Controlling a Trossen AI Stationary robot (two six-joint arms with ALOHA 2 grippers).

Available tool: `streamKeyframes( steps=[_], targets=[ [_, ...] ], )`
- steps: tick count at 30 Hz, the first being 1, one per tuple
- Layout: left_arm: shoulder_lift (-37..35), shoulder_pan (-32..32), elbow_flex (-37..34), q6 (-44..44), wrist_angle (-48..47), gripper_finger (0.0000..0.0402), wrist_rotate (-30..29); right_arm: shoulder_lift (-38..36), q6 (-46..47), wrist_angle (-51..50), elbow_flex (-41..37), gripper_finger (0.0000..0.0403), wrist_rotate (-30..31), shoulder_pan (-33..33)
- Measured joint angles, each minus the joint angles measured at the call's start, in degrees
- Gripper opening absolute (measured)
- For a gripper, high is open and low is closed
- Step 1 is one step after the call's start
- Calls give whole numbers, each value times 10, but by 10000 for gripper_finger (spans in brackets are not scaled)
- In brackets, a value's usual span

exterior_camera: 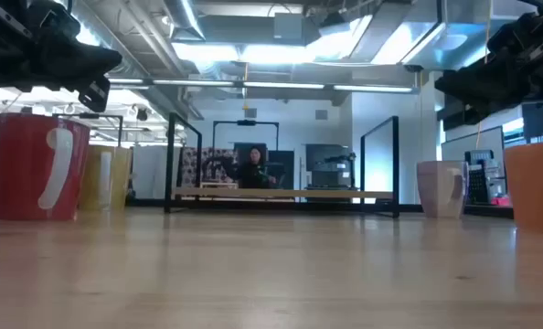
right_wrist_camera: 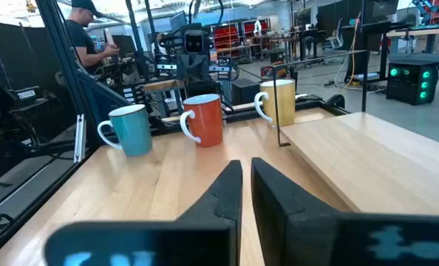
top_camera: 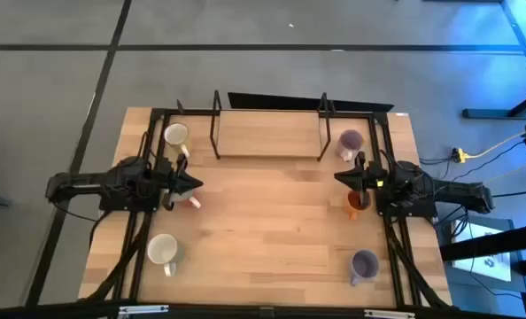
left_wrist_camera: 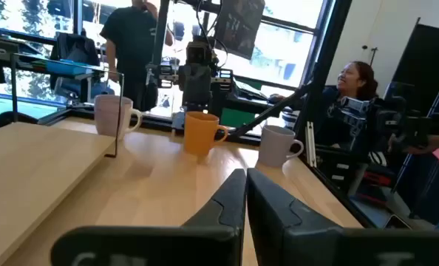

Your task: Place coffee mugs

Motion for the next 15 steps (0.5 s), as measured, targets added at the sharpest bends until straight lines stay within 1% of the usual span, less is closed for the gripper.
streamKeyframes(
  steps=[7, 15],
  targets=[
    [0, 0, 0, 0, 0, 7, 0, 0, 0, 0, 0, 19, 0, 0],
    [0, 0, 0, -5, 16, 7, -29, 0, 0, 1, 0, 19, 0, 0]
  ],
)
